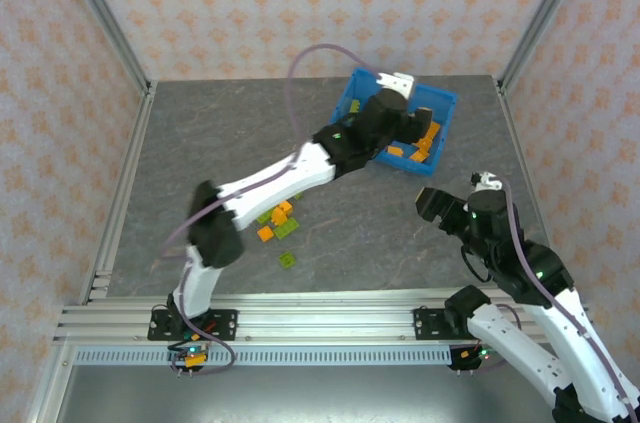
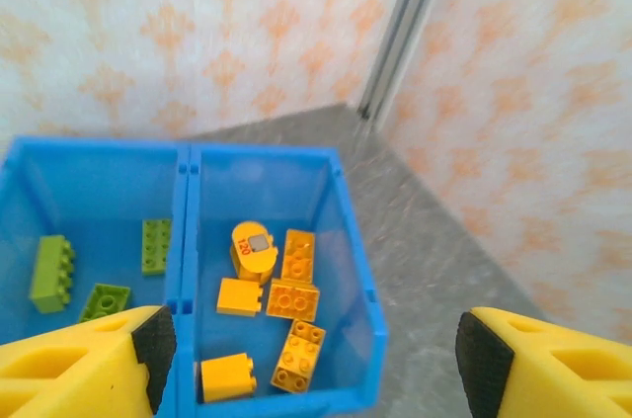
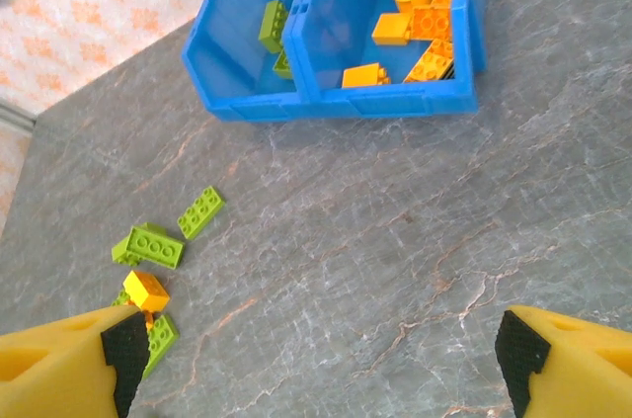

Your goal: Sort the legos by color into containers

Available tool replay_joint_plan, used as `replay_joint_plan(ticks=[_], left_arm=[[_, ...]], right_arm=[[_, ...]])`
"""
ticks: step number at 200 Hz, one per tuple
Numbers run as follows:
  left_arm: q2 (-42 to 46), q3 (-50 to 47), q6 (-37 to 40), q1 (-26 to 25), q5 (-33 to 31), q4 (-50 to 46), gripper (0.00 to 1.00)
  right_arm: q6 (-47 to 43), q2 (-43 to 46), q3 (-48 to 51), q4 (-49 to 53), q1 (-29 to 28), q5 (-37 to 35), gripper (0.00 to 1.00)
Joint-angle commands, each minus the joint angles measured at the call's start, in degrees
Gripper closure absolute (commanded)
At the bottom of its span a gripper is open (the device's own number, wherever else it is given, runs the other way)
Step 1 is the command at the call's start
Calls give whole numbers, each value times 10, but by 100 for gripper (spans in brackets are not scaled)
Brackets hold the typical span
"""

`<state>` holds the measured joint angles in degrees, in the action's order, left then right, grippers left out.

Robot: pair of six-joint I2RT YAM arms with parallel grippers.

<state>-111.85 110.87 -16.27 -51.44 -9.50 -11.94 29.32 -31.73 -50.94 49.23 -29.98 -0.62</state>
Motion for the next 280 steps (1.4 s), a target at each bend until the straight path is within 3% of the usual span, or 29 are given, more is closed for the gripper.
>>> replay_joint_plan(ticks=[1, 38, 70, 97, 125, 143, 187, 213, 280], left_arm=[[144, -148, 30, 2, -37, 83, 22], [339, -348, 41, 3, -116, -11, 21], [432, -465, -104, 18, -213, -179, 21], [462, -570, -237, 57, -170, -249, 21], [453, -664, -306, 111, -24, -194, 21], [426, -682, -326, 124, 24, -185, 21], [361, -684, -339, 133, 38, -184, 21], [331, -692, -363, 136, 9, -196, 26], [286, -727, -392, 144, 14, -114, 33]], right_arm=[[-33, -32, -5, -55, 0, 63, 8], [-44, -152, -27, -150, -2, 219, 8], [-47, -261, -54, -210, -31, 250, 9], [-56, -341, -85, -234, -72, 263, 10], [-93, -426, -139, -184, -126, 263, 12], [-104, -459, -159, -156, -154, 254, 12], [-58, -473, -131, -197, -161, 287, 12], [-55, -469, -133, -191, -162, 287, 12], [-60, -474, -146, -175, -162, 280, 12]])
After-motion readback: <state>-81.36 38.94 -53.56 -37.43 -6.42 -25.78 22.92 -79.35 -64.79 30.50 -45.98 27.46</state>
